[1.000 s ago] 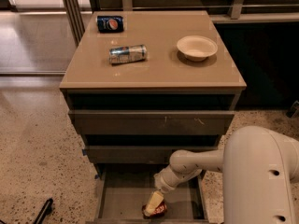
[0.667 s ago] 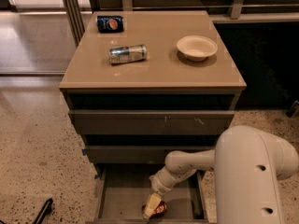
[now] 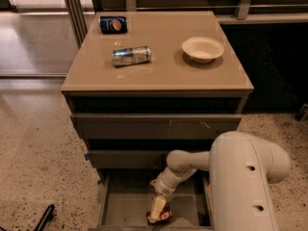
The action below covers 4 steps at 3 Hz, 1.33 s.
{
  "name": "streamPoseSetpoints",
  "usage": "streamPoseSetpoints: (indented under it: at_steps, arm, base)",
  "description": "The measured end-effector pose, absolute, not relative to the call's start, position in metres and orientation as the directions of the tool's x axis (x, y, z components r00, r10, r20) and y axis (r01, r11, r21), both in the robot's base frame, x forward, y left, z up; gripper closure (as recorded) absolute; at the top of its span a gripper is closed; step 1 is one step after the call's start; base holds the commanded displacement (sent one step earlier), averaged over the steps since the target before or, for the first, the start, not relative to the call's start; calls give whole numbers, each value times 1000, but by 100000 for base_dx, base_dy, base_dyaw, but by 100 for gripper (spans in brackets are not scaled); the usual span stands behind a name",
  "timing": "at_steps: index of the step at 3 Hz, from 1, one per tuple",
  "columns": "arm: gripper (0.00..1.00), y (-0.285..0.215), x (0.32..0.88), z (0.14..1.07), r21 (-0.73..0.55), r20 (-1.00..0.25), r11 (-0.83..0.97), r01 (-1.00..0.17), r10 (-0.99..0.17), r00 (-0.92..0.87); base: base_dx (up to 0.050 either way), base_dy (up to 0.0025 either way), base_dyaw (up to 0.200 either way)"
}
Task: Pick coke can from bottom drawer and place on counter
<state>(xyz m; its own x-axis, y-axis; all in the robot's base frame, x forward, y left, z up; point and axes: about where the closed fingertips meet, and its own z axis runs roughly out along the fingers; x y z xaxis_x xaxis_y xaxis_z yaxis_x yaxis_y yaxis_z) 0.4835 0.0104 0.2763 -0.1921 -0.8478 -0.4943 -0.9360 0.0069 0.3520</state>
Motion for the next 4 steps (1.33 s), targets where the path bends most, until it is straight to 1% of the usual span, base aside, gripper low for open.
streamPoseSetpoints:
  at_steps: [1,2,4]
  arm:
    - [0,9,480,258,351,-454,76,-933,-858,-241]
    - [0,7,487,231,290,-418,161,-943,-865,-276]
    - [0,3,488,209,280,-395,161,-946,-879,-266]
  base:
    - [0,0,0]
    - [0,0,0]
    - [0,0,0]
